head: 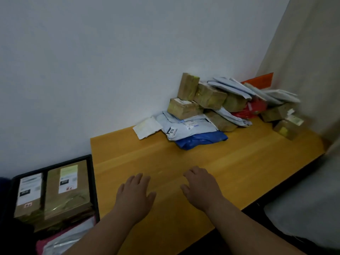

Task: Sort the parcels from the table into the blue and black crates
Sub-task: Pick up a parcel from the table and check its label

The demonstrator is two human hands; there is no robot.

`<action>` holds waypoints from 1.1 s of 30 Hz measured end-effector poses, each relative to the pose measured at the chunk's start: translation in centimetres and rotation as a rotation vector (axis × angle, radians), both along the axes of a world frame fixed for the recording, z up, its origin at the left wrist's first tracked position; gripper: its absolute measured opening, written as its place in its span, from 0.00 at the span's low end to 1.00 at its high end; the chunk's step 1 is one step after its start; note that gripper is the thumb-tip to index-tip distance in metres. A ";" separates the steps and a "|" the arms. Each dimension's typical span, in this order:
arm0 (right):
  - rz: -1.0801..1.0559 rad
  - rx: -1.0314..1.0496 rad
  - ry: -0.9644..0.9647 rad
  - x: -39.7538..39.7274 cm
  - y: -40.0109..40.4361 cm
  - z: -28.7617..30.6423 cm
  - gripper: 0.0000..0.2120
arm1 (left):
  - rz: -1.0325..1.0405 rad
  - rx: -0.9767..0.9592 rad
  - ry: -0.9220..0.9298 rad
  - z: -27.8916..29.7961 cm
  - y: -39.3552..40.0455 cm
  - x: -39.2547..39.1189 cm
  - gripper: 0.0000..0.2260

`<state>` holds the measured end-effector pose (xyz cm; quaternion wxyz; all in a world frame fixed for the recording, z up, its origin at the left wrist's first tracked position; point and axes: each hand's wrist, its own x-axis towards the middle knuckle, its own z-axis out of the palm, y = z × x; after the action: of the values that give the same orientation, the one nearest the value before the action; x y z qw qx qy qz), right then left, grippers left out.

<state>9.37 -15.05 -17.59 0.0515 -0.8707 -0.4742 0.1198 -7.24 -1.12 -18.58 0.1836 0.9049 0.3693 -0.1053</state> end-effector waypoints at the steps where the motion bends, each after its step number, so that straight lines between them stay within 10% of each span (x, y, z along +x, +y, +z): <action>1: -0.011 -0.012 0.003 1.1 0.2 -0.2 0.21 | -0.015 -0.003 -0.010 -0.4 0.4 1.2 0.28; 13: -0.065 -0.028 0.069 14.3 3.7 -1.6 0.21 | -0.092 0.028 -0.089 -0.5 4.8 15.0 0.28; 26: 0.165 0.502 -0.156 32.5 17.4 4.1 0.15 | 0.110 0.367 -0.185 4.9 11.4 32.0 0.30; 33: 0.230 0.315 -0.151 39.2 22.7 8.8 0.31 | 0.198 0.389 -0.187 8.9 15.6 41.1 0.38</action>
<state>48.60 7.67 -8.80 0.1372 -0.7987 -0.5857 -0.0163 33.82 14.45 -9.66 0.0487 0.8885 0.4508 0.0706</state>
